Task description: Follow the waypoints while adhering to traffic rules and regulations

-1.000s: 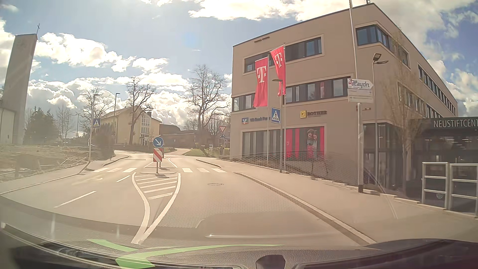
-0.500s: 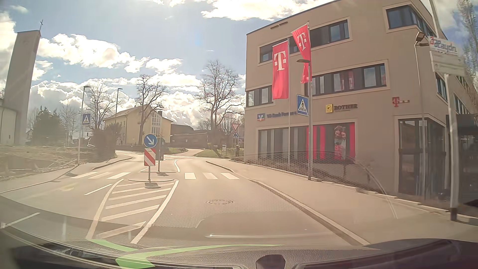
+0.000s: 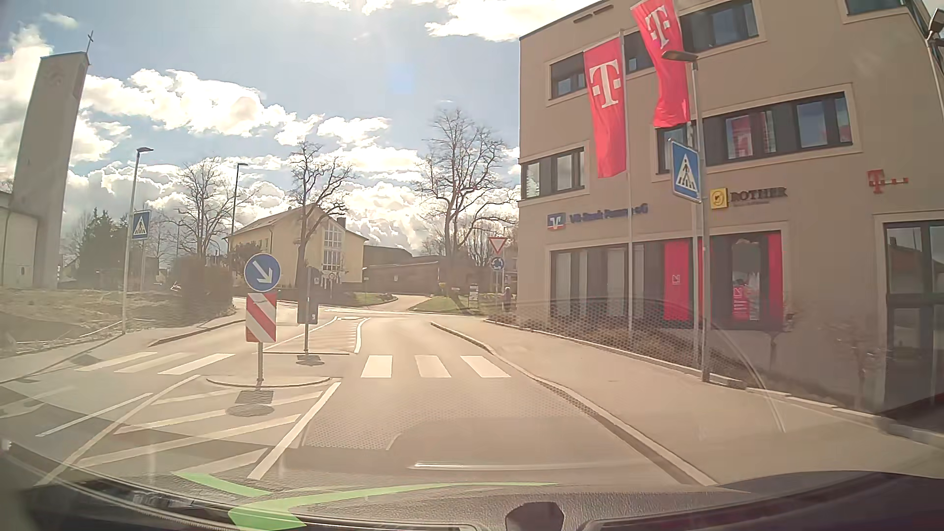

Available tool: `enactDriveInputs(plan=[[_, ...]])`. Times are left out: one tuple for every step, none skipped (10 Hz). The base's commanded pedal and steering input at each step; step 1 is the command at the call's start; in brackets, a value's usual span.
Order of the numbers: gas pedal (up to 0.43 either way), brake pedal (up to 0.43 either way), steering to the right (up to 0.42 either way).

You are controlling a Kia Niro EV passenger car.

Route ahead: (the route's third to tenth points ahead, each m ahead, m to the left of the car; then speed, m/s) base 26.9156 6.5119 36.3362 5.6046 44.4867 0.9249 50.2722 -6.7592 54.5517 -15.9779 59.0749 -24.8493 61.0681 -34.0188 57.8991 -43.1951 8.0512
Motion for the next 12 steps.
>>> enactDriveInputs(plan=[[0.0,0.0,-0.064],[0.0,0.0,-0.064],[0.0,0.0,-0.064],[0.0,0.0,-0.064],[0.0,0.0,-0.064],[0.0,0.0,-0.063],[0.0,0.018,-0.061],[0.0,0.079,-0.062],[0.0,0.122,-0.061],[0.0,0.14,-0.061],[0.0,0.171,-0.06],[0.0,0.183,-0.059]])
